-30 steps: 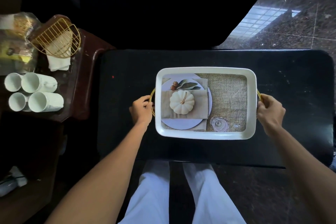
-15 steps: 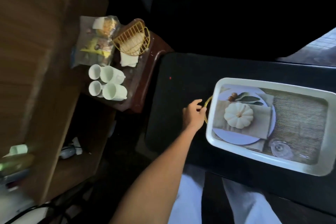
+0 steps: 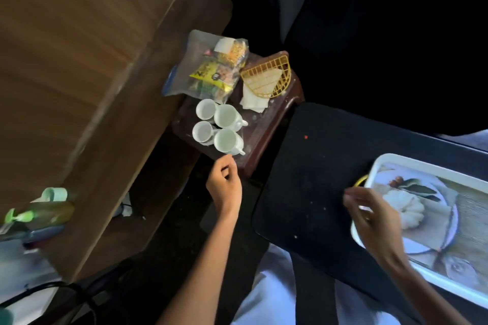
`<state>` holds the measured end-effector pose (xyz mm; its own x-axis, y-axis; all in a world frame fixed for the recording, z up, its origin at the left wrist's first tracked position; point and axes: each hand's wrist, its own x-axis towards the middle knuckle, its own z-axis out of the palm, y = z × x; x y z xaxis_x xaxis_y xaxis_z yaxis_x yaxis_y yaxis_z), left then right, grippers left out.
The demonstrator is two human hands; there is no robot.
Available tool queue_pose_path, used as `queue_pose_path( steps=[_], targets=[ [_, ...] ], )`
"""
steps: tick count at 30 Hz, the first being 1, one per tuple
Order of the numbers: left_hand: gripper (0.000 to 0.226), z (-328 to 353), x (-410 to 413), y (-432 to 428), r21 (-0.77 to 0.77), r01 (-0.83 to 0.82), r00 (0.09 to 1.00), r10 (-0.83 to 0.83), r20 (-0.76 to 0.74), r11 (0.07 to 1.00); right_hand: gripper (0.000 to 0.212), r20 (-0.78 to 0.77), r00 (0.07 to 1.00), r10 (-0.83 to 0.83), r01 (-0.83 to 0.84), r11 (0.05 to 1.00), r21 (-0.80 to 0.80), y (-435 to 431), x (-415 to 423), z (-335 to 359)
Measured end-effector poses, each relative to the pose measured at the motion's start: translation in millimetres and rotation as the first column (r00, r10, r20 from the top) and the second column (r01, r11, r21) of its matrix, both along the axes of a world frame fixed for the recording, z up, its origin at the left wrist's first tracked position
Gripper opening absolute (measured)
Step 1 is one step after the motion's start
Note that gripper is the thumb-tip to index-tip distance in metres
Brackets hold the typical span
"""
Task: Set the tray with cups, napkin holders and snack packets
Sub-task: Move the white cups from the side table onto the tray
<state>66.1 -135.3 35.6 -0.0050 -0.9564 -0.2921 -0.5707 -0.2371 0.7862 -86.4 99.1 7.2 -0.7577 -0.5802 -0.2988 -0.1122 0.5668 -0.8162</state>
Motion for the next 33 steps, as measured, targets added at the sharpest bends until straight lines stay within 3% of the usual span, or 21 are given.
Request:
queue_pose_path(
  steps=[5, 12, 17, 23, 33],
  targets=[
    [0.022, -13, 29, -58, 0.025, -0.026, 1.0, 0.026, -0.001, 0.999, 0.009, 0.116, 0.991, 0.062, -0.053, 0.995, -0.084, -119, 51, -8],
    [0.024, -43, 48, -96, 0.123, -0.021, 0.995, 0.033, -0.096, 0.992, 0.03, 0.167, 0.98, 0.11, -0.098, 0.992, -0.077, -217, 87, -50],
    [0.027, -54, 48, -101, 0.118, 0.108, 0.987, -0.092, -0.134, 0.987, 0.025, 0.108, 0.991, 0.076, -0.066, 0.993, -0.099, -236, 91, -65],
    [0.025, -56, 44, -104, 0.117, 0.112, 0.984, -0.093, -0.154, 0.987, 0.011, 0.102, 0.991, 0.083, -0.073, 0.992, -0.099, -240, 92, -70],
    [0.018, -62, 46, -92, 0.11, 0.123, 0.981, -0.104, -0.162, 0.986, 0.02, -0.045, 0.993, 0.11, -0.115, 0.985, -0.13, -224, 89, -62]
  ],
)
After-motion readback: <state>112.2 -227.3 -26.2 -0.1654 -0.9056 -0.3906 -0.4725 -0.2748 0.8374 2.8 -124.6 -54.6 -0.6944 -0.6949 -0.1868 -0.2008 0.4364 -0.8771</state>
